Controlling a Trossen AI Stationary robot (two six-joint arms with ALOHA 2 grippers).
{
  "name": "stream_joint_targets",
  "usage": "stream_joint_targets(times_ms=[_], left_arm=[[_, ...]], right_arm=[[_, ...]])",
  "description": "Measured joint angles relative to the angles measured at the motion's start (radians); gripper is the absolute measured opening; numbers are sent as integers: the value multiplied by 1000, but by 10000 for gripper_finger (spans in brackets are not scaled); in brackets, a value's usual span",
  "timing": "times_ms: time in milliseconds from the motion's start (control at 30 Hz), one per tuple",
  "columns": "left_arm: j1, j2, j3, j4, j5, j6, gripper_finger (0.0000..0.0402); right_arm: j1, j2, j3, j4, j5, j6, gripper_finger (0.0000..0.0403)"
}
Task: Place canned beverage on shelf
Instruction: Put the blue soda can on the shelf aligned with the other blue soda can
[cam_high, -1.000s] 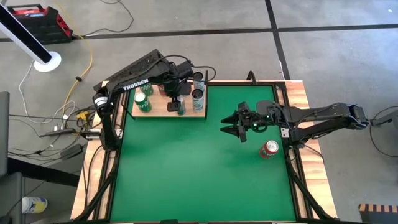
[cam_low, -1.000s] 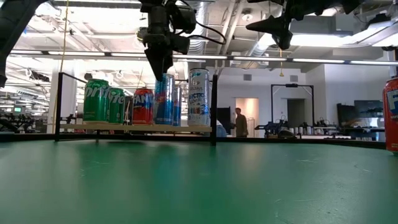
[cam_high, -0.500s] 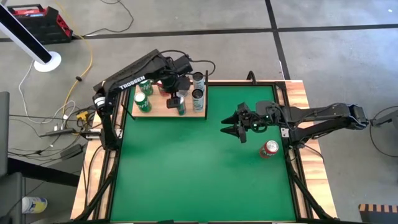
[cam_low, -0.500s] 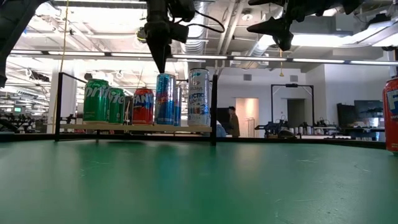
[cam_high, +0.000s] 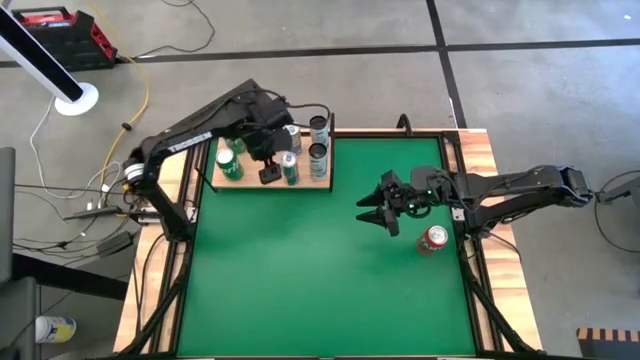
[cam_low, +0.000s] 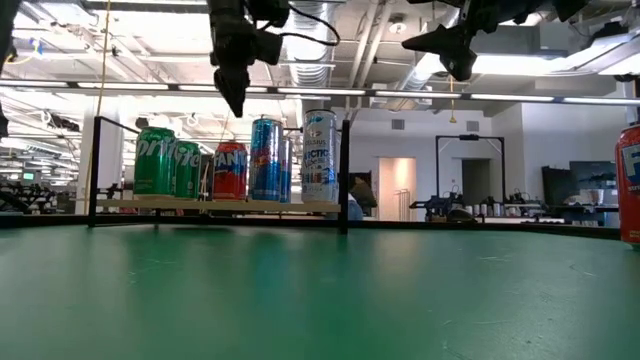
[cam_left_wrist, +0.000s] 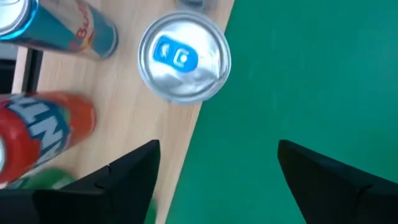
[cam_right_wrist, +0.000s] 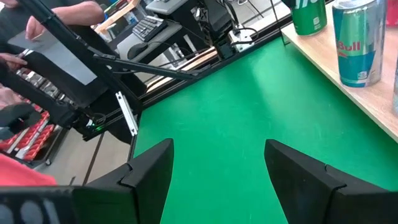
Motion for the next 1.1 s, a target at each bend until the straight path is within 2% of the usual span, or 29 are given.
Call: stream_joint_targets(times_ms=[133,233,433,533,567,933,1100], left_arm=[[-4,-68,-163,171,0,-42,269],[-4,-89,-252,216,1,-55,224],[-7,-79,-346,270,1,-53,101],[-14,-79,-363,327,2,-50,27],[-15,-79,-362,333,2,-49,14],[-14,-79,-362,424,-1,-38,0],[-14,-79,-362,443,-56,-39,0]], right_arm=[[0,0,0,0,0,-7,275],[0,0,0,-9,0,-7,275],[-1,0,0,-41,0,-8,275],[-4,0,0,-50,1,-9,275],[-4,0,0,-48,1,-9,275],[-4,0,0,-49,2,-10,275],[-4,0,0,-49,3,-22,275]])
